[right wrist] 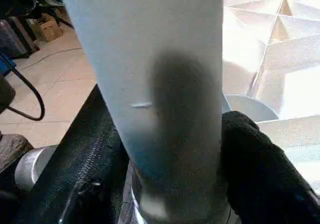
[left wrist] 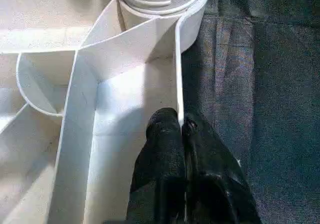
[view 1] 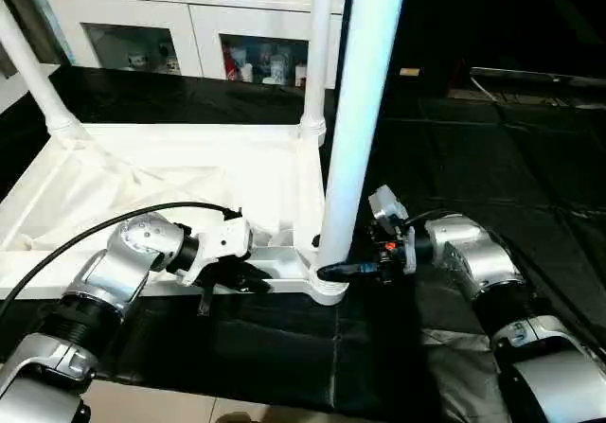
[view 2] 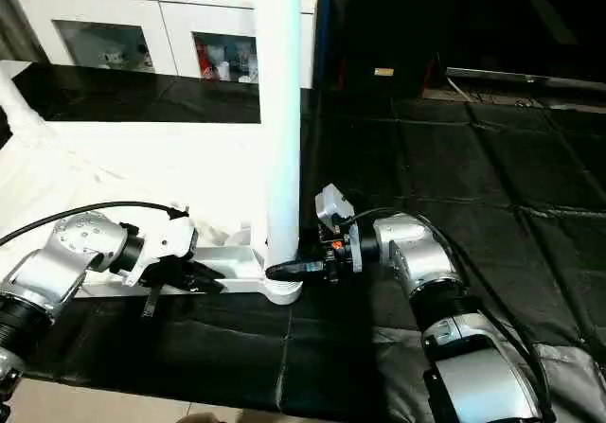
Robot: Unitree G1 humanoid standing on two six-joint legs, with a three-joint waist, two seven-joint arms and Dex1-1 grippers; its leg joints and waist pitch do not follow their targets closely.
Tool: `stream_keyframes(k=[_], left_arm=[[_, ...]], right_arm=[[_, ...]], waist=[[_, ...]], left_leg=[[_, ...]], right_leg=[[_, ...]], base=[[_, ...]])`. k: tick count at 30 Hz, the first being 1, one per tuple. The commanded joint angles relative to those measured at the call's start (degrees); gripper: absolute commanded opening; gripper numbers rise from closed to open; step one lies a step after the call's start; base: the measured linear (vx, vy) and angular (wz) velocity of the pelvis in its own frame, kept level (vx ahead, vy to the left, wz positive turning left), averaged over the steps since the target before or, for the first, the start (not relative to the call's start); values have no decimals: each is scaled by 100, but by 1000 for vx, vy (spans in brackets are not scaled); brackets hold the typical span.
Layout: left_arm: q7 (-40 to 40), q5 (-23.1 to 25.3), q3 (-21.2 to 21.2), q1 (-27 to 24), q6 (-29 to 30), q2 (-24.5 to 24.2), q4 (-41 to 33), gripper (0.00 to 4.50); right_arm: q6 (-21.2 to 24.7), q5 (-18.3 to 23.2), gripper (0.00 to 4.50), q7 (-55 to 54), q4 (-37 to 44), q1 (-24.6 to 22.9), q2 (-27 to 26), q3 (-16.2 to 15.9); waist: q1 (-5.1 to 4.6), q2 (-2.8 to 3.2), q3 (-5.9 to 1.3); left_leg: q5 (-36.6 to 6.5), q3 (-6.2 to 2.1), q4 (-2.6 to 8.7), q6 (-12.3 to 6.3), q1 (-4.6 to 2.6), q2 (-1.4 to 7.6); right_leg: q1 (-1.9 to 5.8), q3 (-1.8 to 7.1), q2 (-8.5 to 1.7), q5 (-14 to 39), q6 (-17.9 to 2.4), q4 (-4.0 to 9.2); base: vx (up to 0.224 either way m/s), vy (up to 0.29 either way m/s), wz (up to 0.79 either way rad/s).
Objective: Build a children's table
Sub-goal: Rotate leg to tighten
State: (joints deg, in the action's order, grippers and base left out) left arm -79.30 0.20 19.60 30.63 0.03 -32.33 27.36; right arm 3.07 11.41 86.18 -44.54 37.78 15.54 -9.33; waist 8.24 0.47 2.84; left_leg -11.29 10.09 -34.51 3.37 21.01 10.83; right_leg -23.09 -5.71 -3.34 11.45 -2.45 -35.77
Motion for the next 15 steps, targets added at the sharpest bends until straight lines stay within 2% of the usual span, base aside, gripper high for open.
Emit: stream_keyframes(k=[1, 3, 4, 5, 10, 12, 13, 15], left_arm=[[-64, 125, 167, -22, -22, -19, 27, 0], [-57, 133, 163, 4, -19, -14, 72, 0], [-43, 145, 158, 22, -21, -11, 117, 0], [-6, 161, 140, 53, -21, -5, 179, 0], [137, 133, 53, 96, 143, 50, 242, 0], [390, 134, -28, 130, 346, 150, 280, 0], [456, 137, -46, 142, 390, 178, 296, 0], [790, 132, -141, 209, 604, 344, 361, 0]], right_arm=[[160, 59, 233, 115, 162, -168, -10, -39], [189, 75, 230, 97, 238, -246, -14, -46], [199, 83, 225, 85, 283, -294, -18, -51], [231, 100, 221, 57, 358, -361, -25, -56], [361, 170, 215, -103, 561, -523, -78, -22], [442, 243, 214, -352, 740, -705, -168, 61], [452, 250, 214, -437, 769, -744, -194, 85], [437, 225, 212, -953, 808, -894, -344, 213]], waist=[[-15, 27, -399], [-1, 56, -407], [-9, 44, -405], [-7, 71, -403], [7, 83, -388], [6, 118, -387], [10, 101, -378], [-2, 102, -346]], left_leg=[[-606, -95, 374, -326, -62, 338], [-540, -102, 370, -340, -62, 347], [-543, -99, 370, -335, -60, 343], [-589, -104, 375, -316, -63, 342], [-842, -109, 395, -202, -89, 344], [-864, -111, 401, -169, -91, 350], [-935, -110, 407, -157, -111, 353], [-1157, -114, 433, -90, -120, 342]], right_leg=[[329, 383, -593, 701, -1182, 383], [325, 383, -596, 597, -1186, 370], [325, 383, -588, 581, -1188, 371], [324, 379, -588, 607, -1197, 380], [331, 386, -599, 918, -1157, 428], [328, 391, -593, 899, -1145, 427], [318, 391, -594, 963, -1138, 449], [320, 387, -610, 1393, -1078, 492]], base=[[0, 0, 0], [0, 0, 0], [0, 0, 0], [0, 0, 0], [0, 0, 0], [0, 0, 0], [0, 0, 0], [0, 0, 0]])
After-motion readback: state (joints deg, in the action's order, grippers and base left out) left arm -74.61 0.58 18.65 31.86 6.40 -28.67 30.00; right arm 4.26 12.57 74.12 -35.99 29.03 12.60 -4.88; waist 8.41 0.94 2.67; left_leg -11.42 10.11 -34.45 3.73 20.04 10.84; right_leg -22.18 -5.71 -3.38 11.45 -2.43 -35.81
